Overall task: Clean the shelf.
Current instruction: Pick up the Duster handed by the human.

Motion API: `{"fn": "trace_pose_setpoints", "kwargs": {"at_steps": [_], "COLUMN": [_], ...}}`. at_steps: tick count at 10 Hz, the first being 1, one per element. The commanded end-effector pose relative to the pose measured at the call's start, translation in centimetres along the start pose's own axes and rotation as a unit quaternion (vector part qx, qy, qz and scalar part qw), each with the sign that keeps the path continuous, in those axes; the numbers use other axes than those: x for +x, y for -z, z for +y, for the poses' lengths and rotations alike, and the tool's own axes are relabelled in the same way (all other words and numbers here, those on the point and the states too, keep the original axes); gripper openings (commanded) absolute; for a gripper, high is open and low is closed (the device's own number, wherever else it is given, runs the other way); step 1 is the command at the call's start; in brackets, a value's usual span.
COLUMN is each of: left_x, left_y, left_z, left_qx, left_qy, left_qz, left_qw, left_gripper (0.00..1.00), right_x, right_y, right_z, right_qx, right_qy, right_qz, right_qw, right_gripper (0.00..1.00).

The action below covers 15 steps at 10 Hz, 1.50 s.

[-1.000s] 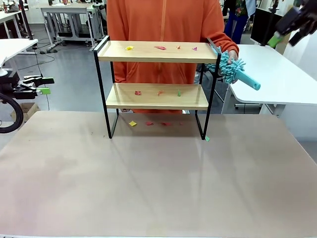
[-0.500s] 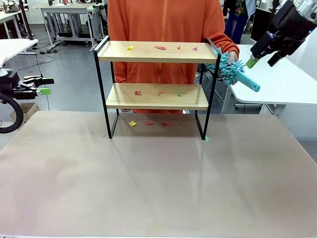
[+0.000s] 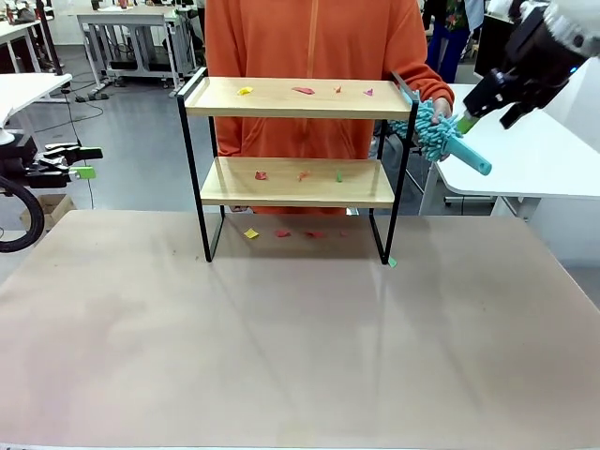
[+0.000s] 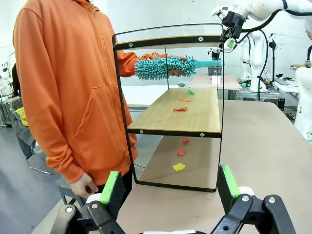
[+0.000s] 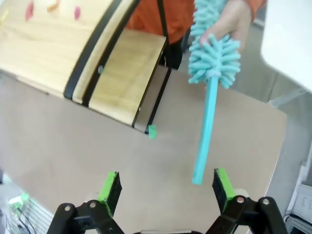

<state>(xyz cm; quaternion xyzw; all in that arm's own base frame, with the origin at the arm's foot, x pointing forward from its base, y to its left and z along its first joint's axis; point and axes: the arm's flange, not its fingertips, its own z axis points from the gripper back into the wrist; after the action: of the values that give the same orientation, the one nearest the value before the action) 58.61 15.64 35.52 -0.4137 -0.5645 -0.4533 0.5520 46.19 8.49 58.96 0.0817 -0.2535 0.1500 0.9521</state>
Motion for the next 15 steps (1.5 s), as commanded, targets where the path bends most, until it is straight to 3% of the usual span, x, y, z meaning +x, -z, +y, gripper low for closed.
{"fn": "trace_pose_setpoints", "kwargs": {"at_steps": [1,5,9,10,11,13,15], "left_x": [0.2,0.2,0.2,0.2,0.2,0.2,0.2], "left_y": [0.1,0.1,0.1,0.1,0.1,0.1,0.1], "left_z": [0.0,0.0,0.0,0.0,0.0,0.0,0.0], "left_qx": [0.004,0.004,0.004,0.004,0.004,0.004,0.004], "left_qy": [0.006,0.006,0.006,0.006,0.006,0.006,0.006], "left_qz": [0.0,0.0,0.0,0.0,0.0,0.0,0.0], "left_qw": [1.0,1.0,1.0,1.0,1.0,1.0,1.0], "left_gripper": [1.0,1.0,1.0,1.0,1.0,1.0,1.0], "right_x": [-1.9,-2.6,-2.0,-2.0,-1.8,-1.4,-1.2], "right_y": [2.3,4.9,7.1,7.3,7.3,7.2,7.3], "right_z": [1.5,0.2,-0.4,-0.5,-0.8,-1.4,-1.3], "right_qx": [-0.035,-0.078,-0.067,-0.072,-0.073,-0.078,-0.082], "right_qy": [0.035,0.061,0.067,0.074,0.077,0.085,0.084], "right_qz": [-0.035,-0.04,-0.029,-0.037,-0.035,-0.044,-0.046], "right_qw": [0.998,0.994,0.995,0.994,0.994,0.992,0.992], "right_gripper": [1.0,1.0,1.0,0.82,0.4,0.0,0.0]}}
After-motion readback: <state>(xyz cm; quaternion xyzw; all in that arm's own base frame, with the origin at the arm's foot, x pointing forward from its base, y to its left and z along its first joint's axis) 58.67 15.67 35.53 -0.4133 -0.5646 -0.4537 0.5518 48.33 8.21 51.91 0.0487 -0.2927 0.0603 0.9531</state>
